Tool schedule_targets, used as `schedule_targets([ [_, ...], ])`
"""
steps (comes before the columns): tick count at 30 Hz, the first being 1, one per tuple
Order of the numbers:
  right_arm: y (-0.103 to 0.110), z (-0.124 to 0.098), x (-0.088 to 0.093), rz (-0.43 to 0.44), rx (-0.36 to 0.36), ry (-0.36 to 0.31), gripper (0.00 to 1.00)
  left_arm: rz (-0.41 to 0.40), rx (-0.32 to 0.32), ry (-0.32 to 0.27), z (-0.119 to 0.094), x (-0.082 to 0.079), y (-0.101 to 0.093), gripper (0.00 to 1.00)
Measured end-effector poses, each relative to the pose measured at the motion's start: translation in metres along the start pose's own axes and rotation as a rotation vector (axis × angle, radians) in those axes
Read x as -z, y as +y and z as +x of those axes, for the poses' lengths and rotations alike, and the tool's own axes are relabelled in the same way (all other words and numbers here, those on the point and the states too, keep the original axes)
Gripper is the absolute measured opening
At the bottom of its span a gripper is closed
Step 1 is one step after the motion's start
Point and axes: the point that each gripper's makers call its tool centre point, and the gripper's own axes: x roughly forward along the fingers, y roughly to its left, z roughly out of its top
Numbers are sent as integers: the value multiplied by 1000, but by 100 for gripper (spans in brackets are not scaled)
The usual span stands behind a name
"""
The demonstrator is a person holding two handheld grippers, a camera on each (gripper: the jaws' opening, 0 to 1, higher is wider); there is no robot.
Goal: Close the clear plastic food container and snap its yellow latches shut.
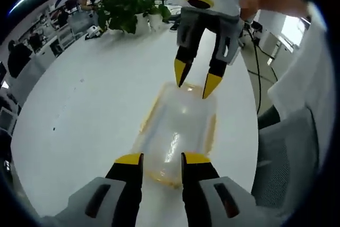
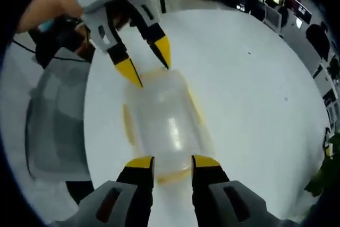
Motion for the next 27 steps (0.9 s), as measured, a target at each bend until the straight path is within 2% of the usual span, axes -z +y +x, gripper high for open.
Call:
schedule_targets([
  [27,8,17,-25,-60,-32,-44,25,41,40,-22,22,-20,-15,27],
])
